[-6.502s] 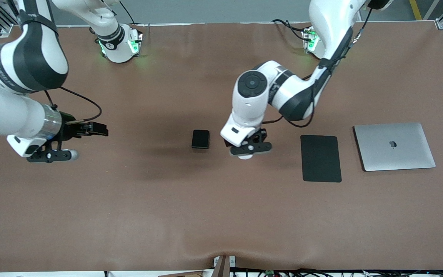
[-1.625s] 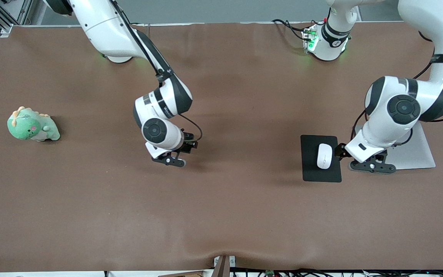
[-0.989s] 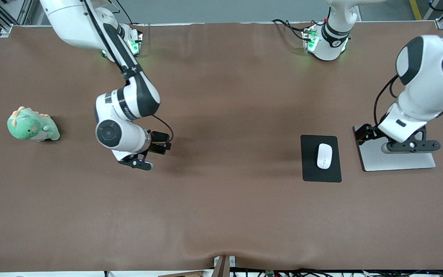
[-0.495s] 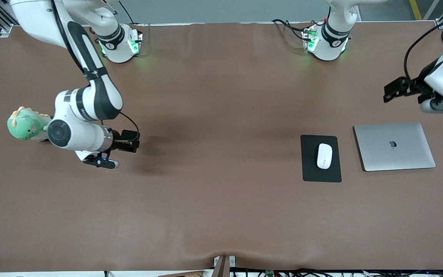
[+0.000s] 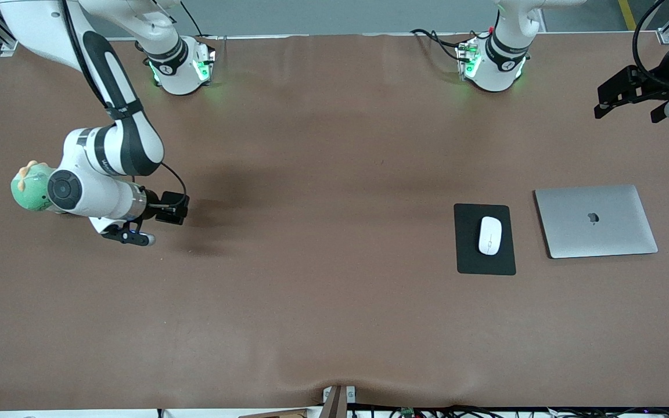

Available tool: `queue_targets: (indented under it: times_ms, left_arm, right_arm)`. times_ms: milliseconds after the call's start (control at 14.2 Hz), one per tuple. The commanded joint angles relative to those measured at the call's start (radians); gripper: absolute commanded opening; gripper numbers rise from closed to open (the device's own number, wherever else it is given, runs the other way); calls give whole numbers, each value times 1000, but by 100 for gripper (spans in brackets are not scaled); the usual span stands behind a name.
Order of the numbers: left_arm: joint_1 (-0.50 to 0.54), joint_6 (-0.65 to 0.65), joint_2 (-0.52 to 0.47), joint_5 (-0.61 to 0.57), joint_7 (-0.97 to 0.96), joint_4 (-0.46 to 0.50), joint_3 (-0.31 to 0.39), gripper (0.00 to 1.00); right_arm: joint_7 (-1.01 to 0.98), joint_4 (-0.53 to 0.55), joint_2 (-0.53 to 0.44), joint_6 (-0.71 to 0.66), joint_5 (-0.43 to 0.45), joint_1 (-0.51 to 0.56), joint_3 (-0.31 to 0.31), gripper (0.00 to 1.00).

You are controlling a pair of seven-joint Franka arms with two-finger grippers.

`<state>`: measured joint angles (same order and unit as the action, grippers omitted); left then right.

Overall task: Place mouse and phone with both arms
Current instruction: 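Open and raise the left gripper while the right gripper carries the phone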

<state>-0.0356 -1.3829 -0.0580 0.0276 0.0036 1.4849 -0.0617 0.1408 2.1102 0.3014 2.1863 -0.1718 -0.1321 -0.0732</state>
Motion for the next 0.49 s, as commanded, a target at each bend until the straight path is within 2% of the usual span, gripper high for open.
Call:
queue_targets:
  times_ms: [0, 424]
  left_arm:
    - [2, 24, 7, 14, -4, -21, -13, 100]
    - [17, 62, 4, 17, -11, 4, 10, 100]
  right_arm:
    - [-99, 95, -54, 67, 14, 77, 13, 0]
    - [-228, 125, -42, 99, 26, 114, -60, 0]
